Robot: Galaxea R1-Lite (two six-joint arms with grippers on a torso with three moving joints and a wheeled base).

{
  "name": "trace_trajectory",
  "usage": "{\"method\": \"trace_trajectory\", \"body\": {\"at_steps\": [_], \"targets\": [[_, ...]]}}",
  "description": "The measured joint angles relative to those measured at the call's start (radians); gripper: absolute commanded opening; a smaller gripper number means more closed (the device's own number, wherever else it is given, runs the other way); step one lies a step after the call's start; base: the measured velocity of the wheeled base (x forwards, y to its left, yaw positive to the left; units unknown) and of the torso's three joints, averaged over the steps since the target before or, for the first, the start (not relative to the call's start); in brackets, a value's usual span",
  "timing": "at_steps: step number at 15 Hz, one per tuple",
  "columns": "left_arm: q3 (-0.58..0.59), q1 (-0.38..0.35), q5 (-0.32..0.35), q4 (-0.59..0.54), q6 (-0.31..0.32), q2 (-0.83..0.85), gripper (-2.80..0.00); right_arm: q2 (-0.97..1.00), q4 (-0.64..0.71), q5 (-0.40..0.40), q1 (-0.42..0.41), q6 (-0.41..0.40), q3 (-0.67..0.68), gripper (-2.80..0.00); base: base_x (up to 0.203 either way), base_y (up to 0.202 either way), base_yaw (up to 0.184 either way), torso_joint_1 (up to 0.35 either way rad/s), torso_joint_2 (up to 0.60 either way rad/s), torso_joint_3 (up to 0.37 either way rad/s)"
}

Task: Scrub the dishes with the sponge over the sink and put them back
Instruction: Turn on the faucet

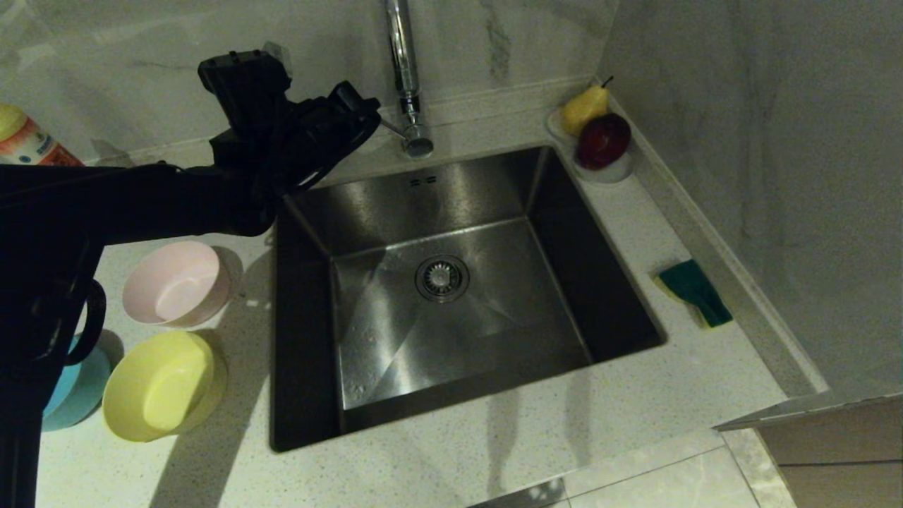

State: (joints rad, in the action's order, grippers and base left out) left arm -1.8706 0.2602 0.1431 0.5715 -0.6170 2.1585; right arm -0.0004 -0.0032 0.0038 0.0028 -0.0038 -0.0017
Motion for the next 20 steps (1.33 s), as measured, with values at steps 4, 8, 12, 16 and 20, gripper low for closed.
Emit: {"method": "trace_trajectory", "body": {"at_steps": [4, 8, 12, 16, 20], "targets": [[0.024, 0.007, -0.023, 0.001, 0.001, -0.007, -2.8, 0.0, 0.0, 0.0, 0.0, 0.0, 0.0, -2.8, 0.0, 0.0, 0.0, 0.0, 0.0, 0.0], [0.081, 0.016, -0.024, 0.001, 0.041, -0.025, -2.8, 0.0, 0.001, 0.0, 0.0, 0.0, 0.0, -2.8, 0.0, 0.0, 0.0, 0.0, 0.0, 0.0], [0.143, 0.017, -0.024, 0.0, 0.051, -0.051, -2.8, 0.0, 0.0, 0.0, 0.0, 0.0, 0.0, -2.8, 0.0, 0.0, 0.0, 0.0, 0.0, 0.0], [0.197, 0.012, -0.034, -0.012, 0.053, -0.082, -2.8, 0.0, 0.0, 0.0, 0.0, 0.0, 0.0, -2.8, 0.0, 0.0, 0.0, 0.0, 0.0, 0.0], [0.136, -0.001, -0.077, -0.006, 0.06, -0.086, -2.8, 0.0, 0.001, 0.0, 0.0, 0.0, 0.0, -2.8, 0.0, 0.0, 0.0, 0.0, 0.0, 0.0]]}}
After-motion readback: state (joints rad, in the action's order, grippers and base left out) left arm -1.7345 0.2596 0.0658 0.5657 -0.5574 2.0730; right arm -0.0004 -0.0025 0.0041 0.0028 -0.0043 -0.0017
